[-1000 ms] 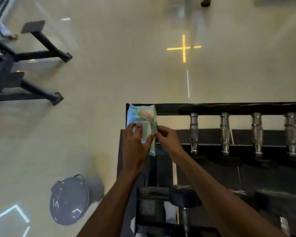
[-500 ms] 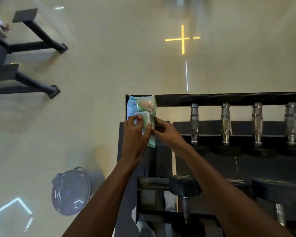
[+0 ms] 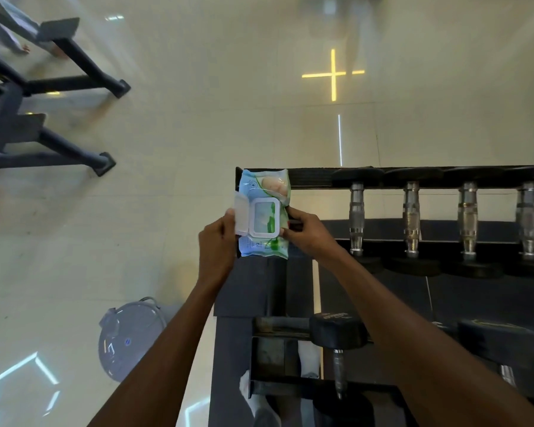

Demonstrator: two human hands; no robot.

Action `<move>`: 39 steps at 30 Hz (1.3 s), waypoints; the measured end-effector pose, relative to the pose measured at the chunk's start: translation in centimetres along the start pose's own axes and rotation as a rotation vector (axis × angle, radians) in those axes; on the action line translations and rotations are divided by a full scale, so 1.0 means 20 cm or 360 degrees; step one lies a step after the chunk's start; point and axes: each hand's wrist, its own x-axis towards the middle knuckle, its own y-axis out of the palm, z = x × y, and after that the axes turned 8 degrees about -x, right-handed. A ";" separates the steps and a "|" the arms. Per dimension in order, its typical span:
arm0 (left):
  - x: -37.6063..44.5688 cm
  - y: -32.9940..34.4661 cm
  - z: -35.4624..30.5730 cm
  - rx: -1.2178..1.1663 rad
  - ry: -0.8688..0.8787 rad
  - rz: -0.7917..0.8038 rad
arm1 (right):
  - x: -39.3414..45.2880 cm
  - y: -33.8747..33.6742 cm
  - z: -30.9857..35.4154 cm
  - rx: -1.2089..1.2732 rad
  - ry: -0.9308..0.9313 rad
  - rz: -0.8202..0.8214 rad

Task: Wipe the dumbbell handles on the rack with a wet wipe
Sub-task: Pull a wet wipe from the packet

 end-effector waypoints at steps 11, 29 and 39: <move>-0.07 -0.03 0.05 0.0583 0.0408 -0.0076 | 0.00 0.13 0.15 -0.0823 -0.0663 -0.0667; -0.09 0.17 0.06 0.0304 0.0035 -0.0084 | 0.11 0.19 0.18 -0.1071 -0.0353 -0.0490; -0.09 0.16 0.04 0.0315 0.0062 -0.0086 | 0.11 0.08 0.19 -0.1257 -0.0718 -0.0216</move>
